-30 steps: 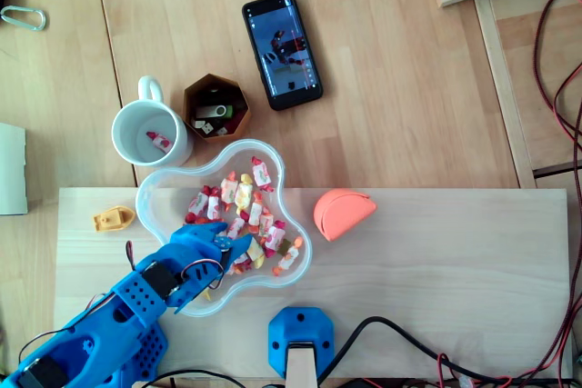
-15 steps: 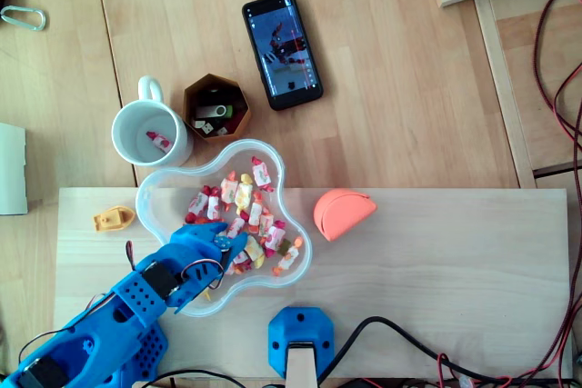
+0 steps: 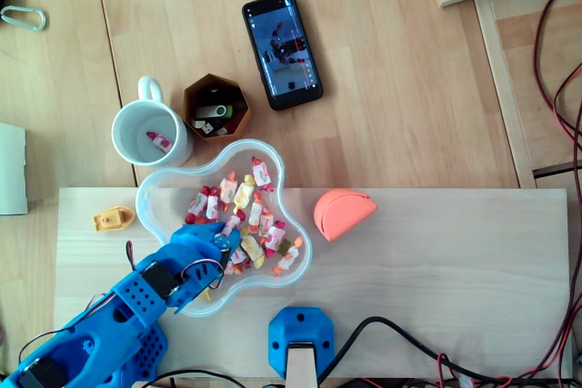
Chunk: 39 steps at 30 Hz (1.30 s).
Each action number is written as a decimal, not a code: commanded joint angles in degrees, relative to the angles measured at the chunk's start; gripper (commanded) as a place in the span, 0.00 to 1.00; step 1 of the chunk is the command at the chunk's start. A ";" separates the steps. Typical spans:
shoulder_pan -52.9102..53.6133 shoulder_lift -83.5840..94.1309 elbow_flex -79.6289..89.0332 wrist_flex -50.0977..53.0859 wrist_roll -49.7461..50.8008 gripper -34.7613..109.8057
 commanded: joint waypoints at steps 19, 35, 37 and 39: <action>0.35 11.43 -24.52 0.79 0.53 0.22; -16.61 11.25 -25.66 -0.35 1.85 0.22; -18.63 11.16 -25.66 -0.35 3.16 0.22; -20.48 10.72 -25.49 -0.35 5.54 0.22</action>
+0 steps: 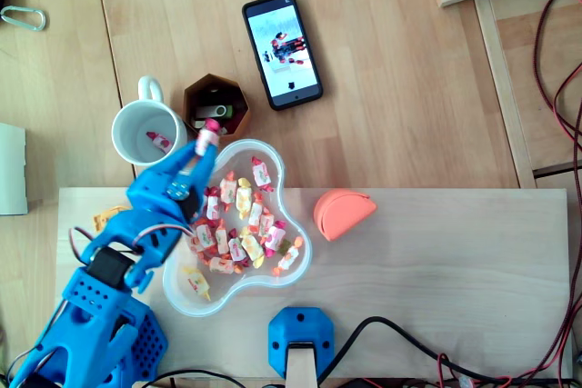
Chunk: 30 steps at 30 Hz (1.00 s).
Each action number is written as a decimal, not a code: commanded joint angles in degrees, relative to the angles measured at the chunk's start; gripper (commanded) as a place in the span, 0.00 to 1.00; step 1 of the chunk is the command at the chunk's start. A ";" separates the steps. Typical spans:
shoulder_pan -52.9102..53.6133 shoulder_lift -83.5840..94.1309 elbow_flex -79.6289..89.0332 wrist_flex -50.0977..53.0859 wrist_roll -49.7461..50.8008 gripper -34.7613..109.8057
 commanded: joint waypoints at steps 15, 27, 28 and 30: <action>-11.16 -6.94 -2.99 -0.18 14.15 0.22; -14.06 -7.73 -2.64 -0.18 20.04 0.22; -14.59 -7.73 -2.46 -0.18 20.21 0.22; -16.17 -7.73 -2.46 -0.18 20.21 0.22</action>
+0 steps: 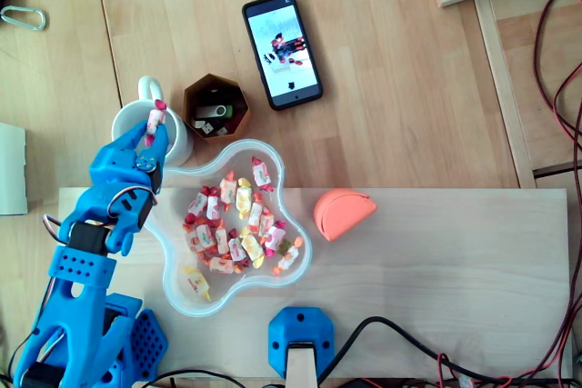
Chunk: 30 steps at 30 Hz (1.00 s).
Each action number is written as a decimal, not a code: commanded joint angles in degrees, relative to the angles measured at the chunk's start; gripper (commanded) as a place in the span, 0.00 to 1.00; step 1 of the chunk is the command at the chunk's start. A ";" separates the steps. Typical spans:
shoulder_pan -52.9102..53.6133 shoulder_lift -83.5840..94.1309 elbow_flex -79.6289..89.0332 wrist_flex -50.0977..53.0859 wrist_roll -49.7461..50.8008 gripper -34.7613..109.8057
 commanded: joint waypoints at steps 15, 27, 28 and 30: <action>-4.31 0.53 -1.14 0.44 -0.62 0.22; -4.31 0.62 4.66 0.00 -0.70 0.22; -4.31 0.70 5.10 0.00 -0.70 0.22; -4.22 0.79 5.71 0.00 -0.70 0.22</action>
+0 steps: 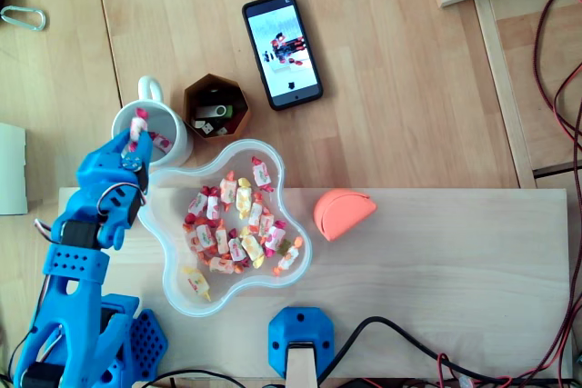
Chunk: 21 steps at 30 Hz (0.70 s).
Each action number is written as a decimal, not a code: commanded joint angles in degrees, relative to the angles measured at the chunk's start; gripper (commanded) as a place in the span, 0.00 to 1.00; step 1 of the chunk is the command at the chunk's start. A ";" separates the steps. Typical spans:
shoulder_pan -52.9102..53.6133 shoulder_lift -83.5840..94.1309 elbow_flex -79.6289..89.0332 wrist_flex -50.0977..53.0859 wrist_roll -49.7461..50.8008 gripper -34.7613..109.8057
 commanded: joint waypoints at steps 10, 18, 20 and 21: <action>0.88 1.76 0.53 0.18 -0.09 0.25; 0.88 1.85 -0.26 0.18 -0.18 0.39; 0.88 1.85 -0.18 0.18 -0.18 0.41; 0.88 1.85 -0.09 0.18 -0.18 0.43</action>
